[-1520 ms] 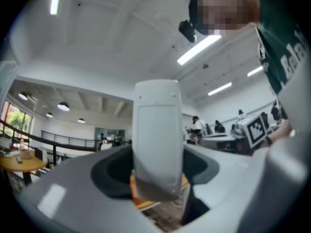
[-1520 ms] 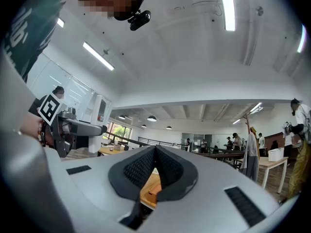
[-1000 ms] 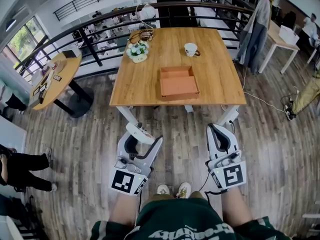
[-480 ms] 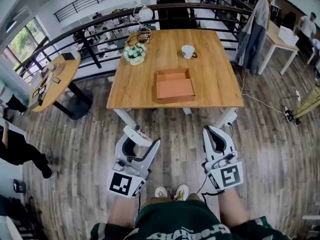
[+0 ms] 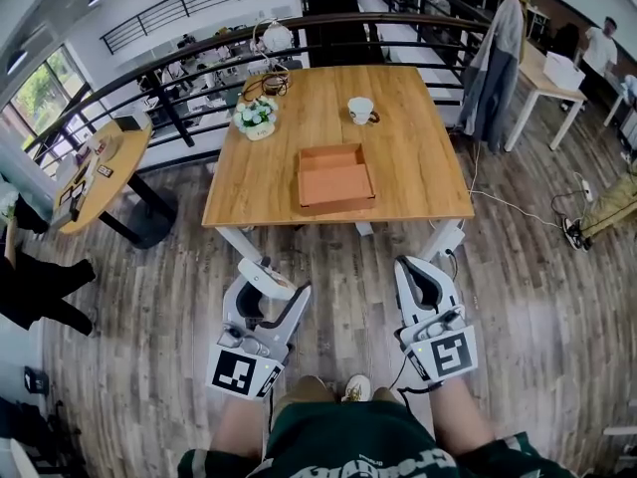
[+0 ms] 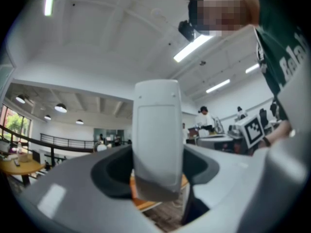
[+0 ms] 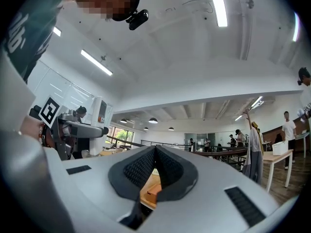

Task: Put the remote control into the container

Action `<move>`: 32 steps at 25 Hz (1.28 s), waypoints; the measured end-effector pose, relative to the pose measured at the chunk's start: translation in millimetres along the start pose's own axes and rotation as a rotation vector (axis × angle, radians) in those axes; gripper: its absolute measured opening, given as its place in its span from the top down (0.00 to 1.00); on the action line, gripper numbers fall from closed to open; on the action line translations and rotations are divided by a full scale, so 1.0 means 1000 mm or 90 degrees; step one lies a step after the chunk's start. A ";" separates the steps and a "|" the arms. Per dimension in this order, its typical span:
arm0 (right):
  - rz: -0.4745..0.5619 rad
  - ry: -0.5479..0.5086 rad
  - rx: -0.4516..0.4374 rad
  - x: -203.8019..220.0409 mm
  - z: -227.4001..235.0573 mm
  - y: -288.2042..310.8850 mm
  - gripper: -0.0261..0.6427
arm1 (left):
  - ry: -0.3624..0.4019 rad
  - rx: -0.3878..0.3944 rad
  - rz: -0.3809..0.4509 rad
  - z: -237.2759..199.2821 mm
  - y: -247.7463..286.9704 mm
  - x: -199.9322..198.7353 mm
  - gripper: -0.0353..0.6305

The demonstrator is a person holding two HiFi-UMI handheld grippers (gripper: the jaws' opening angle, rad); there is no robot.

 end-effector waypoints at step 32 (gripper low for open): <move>0.045 -0.036 0.044 -0.003 0.028 0.064 0.94 | 0.026 0.049 0.054 -0.060 0.071 -0.004 0.52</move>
Point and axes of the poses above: the fingertips, and each gripper's own axes: y forward along the fingers, z to its right, x out of its underside, the point moved 3 cm from there along -y, backward along the fingers
